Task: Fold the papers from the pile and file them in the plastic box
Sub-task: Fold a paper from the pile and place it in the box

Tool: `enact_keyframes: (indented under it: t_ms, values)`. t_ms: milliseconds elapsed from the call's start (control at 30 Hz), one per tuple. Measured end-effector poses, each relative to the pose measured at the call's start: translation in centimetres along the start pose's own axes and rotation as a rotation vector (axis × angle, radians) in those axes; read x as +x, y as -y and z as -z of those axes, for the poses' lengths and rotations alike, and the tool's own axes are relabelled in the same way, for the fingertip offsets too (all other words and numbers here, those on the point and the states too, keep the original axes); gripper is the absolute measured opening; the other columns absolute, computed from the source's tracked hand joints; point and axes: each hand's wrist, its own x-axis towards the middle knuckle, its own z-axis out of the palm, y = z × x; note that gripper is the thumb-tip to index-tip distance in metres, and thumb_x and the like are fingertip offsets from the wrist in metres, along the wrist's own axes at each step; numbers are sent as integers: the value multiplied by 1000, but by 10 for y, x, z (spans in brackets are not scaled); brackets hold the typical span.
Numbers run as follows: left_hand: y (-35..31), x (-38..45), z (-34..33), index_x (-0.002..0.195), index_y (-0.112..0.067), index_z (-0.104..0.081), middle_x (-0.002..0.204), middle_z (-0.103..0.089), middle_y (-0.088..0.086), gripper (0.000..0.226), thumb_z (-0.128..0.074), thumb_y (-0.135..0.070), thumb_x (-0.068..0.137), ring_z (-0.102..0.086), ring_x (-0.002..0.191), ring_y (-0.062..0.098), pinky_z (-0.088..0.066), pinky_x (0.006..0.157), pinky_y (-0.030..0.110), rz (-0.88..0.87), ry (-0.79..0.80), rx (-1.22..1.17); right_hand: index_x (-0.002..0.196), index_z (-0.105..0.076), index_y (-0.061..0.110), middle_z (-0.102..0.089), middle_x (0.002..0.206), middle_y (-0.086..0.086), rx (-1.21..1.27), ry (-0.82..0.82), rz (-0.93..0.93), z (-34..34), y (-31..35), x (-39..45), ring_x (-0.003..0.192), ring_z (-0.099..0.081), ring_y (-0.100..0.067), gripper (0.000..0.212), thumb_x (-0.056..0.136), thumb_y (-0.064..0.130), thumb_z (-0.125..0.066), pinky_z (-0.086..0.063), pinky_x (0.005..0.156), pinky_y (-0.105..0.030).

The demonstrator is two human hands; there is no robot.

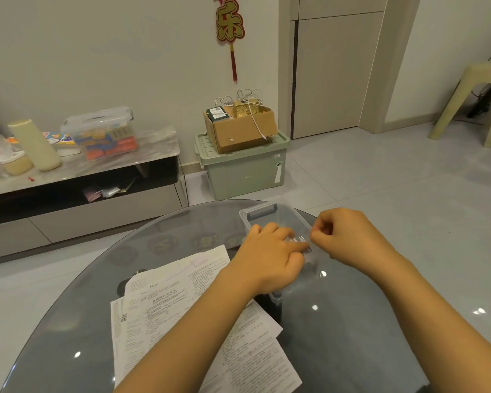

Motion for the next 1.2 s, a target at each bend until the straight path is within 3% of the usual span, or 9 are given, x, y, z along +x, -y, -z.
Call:
enact_keyframes:
  t_ms: [67, 267, 534, 801, 1001, 1201]
  values:
    - [0, 0, 0, 136, -34, -47, 141, -41, -2, 64, -10, -37, 83, -33, 121, 13, -19, 101, 31, 20, 18, -2, 80, -66, 12, -65, 74, -3, 56, 6, 10, 0, -5, 1, 70, -62, -20, 11, 84, 17, -57, -53, 67, -33]
    - [-1, -10, 1, 137, -30, -47, 142, -41, -6, 75, -4, -46, 77, -30, 129, 9, -11, 109, 32, 22, -75, -57, 83, -68, 21, -60, 76, 7, 83, -8, 111, -1, -12, -3, 67, -54, -6, 9, 86, 20, -59, -38, 57, -14]
    - [-14, -75, 13, 139, -35, -40, 146, -34, -11, 67, -8, -44, 80, -21, 134, 5, -7, 115, 30, 154, -144, -150, 84, -63, 33, -53, 82, 15, 122, -18, 341, -14, 6, -33, 69, -51, -3, 9, 84, 24, -64, -47, 67, -20]
    - [-19, -152, 4, 142, -42, -28, 149, -24, -21, 60, -13, -49, 84, -15, 137, 3, -7, 117, 31, 354, -18, -171, 93, -67, 31, -56, 90, 15, 59, 176, 488, -39, 24, -65, 79, -54, -4, 10, 84, 29, -65, -50, 73, -22]
    - [-17, -180, -12, 145, -39, -23, 150, -23, -22, 51, -31, -52, 96, -16, 137, 3, -8, 115, 26, 382, 70, -166, 101, -64, 34, -51, 91, 18, -30, 330, 537, -55, 29, -75, 82, -55, -6, 18, 84, 33, -65, -48, 77, -23]
    - [-8, -185, -31, 147, -36, -20, 154, -16, -17, 66, -46, -55, 90, -12, 140, 7, -6, 118, 30, 295, 200, -96, 111, -60, 37, -49, 109, 18, -192, 562, 585, -67, 26, -78, 97, -46, 1, 33, 79, 41, -68, -40, 84, -17]
